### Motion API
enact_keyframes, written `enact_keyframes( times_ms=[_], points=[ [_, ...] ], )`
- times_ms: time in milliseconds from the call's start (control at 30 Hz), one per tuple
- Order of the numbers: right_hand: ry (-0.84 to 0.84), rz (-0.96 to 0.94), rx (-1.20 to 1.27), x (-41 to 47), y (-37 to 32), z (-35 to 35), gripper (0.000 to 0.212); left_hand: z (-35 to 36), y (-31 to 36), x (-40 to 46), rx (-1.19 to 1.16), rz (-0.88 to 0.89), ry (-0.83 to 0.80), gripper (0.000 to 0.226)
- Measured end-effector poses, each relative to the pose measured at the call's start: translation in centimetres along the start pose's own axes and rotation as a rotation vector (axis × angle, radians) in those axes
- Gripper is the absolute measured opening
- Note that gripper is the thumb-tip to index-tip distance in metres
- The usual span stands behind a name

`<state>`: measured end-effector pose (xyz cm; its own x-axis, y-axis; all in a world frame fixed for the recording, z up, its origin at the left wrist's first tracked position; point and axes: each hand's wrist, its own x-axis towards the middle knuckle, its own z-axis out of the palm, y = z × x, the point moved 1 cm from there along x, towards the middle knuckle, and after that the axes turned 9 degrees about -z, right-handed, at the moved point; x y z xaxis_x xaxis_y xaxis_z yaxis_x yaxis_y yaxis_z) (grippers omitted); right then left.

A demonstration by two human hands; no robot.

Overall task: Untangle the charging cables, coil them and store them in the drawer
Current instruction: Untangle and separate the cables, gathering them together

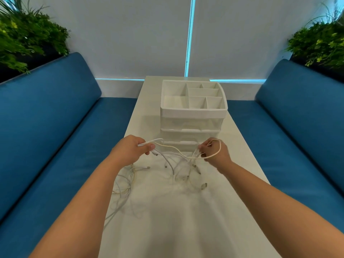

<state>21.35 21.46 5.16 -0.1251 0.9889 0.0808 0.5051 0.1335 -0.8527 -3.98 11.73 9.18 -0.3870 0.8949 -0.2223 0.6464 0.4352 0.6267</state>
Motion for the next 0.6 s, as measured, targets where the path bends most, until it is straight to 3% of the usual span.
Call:
enact_keyframes(
  times_ms=[100,200,433,600],
  points=[
    [0.169,0.136,0.123,1.2,1.6,-3.0,0.022,-1.3,-1.1,-0.1,0.0,-0.032,0.046,0.041],
    [0.221,0.127,-0.093,1.9,3.4,-4.9,0.018,-2.0,-1.7,-0.2,-0.024,-0.038,0.06,0.04],
    [0.075,0.021,-0.359,0.9,4.7,-3.6,0.038,-1.4,-0.6,-0.9,-0.045,-0.022,0.026,0.037],
    [-0.166,0.029,-0.851,-0.5,4.7,-3.3,0.06,-2.5,-0.2,-1.1,-0.147,-0.001,0.07,0.038]
  ],
)
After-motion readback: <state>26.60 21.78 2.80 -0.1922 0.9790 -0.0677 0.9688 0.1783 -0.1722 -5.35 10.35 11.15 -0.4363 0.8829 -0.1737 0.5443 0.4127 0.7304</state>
